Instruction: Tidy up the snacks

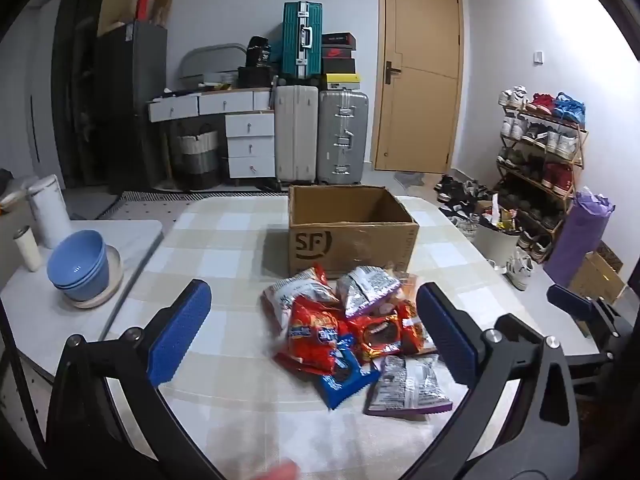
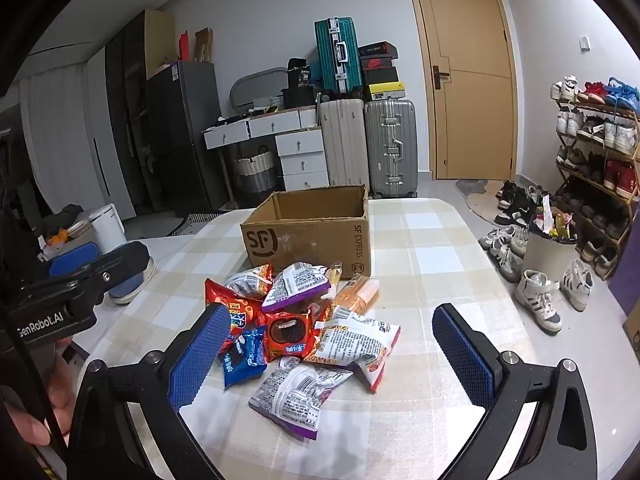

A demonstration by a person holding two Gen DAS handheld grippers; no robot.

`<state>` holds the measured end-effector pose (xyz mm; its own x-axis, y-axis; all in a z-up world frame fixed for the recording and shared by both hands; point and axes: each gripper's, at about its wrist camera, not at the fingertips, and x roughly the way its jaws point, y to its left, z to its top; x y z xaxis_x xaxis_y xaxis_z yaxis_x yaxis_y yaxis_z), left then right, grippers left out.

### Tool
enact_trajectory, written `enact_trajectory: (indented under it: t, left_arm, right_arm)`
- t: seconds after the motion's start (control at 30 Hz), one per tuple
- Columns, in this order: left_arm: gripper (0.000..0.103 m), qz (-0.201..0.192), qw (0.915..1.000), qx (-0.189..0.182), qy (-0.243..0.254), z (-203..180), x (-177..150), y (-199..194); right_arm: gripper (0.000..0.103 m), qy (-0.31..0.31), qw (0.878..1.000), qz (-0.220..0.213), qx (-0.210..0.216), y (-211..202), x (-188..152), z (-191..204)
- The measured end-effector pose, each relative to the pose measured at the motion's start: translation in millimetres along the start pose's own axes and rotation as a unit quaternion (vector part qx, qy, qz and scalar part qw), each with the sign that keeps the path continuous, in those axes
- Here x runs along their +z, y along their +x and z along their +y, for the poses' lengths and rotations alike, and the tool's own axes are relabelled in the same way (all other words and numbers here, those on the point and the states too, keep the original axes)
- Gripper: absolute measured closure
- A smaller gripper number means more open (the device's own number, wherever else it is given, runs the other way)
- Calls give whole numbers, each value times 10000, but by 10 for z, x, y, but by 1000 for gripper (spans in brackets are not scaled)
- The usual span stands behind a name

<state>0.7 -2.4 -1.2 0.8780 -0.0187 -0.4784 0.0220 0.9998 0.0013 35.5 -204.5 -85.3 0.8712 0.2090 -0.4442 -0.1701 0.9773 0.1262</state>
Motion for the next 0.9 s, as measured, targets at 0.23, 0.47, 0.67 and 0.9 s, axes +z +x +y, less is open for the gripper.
enact_trajectory:
  t: [0.23, 0.47, 0.67, 0.9]
  left_arm:
    - [0, 12, 9998, -11, -176, 43, -13, 87]
    - [0, 26, 9999, -43, -146, 37, -72, -6]
    - [0, 31, 9999, -4, -125, 28, -92, 13]
    - [0, 50, 9999, 15, -110, 27, -119, 34]
  right_arm:
    - [0, 11, 10000, 18, 11, -3, -3, 8]
    - [0, 40, 10000, 27, 38, -4, 1, -7]
    - [0, 60, 10000, 53, 57, 6, -7, 10]
    - [0, 57, 10000, 50, 57, 32, -33, 22]
